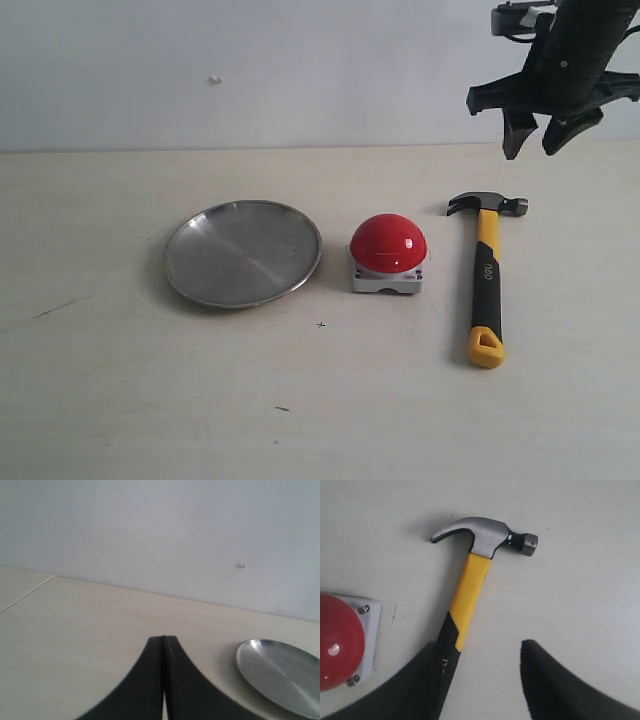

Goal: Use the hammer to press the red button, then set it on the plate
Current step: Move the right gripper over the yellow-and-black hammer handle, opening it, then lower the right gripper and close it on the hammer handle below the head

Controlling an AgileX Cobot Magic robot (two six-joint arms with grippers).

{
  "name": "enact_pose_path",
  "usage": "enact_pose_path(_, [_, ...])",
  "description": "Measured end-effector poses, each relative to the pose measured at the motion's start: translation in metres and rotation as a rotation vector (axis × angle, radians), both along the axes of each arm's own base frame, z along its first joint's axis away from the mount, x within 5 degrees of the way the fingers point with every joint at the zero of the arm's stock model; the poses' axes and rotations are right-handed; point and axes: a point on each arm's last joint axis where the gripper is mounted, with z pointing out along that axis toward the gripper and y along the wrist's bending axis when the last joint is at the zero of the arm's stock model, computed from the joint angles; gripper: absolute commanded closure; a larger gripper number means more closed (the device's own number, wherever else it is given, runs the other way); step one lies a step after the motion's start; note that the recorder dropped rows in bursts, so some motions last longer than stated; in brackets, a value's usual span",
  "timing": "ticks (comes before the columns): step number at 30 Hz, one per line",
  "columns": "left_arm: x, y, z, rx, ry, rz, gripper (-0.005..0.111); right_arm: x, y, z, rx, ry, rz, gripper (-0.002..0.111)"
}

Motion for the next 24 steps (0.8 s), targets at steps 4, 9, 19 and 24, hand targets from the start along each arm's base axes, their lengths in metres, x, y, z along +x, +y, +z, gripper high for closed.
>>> enact_pose_path(4, [0.0,0.0,0.0,0.0,0.0,0.0,0.107,0.009,0.0,-0.022,0.012,0.02,-0.042,0.046])
enact_pose_path(9, [0.0,0.0,0.0,0.0,0.0,0.0,0.107,0.019,0.0,-0.045,0.026,0.019,-0.1,0.046])
enact_pose_path(19, [0.0,0.0,0.0,0.0,0.0,0.0,0.107,0.03,0.0,-0.098,0.041,0.085,-0.171,0.046])
enact_pose_path(24, [0.0,0.0,0.0,0.0,0.0,0.0,0.107,0.034,0.0,-0.113,0.051,0.075,-0.206,0.046])
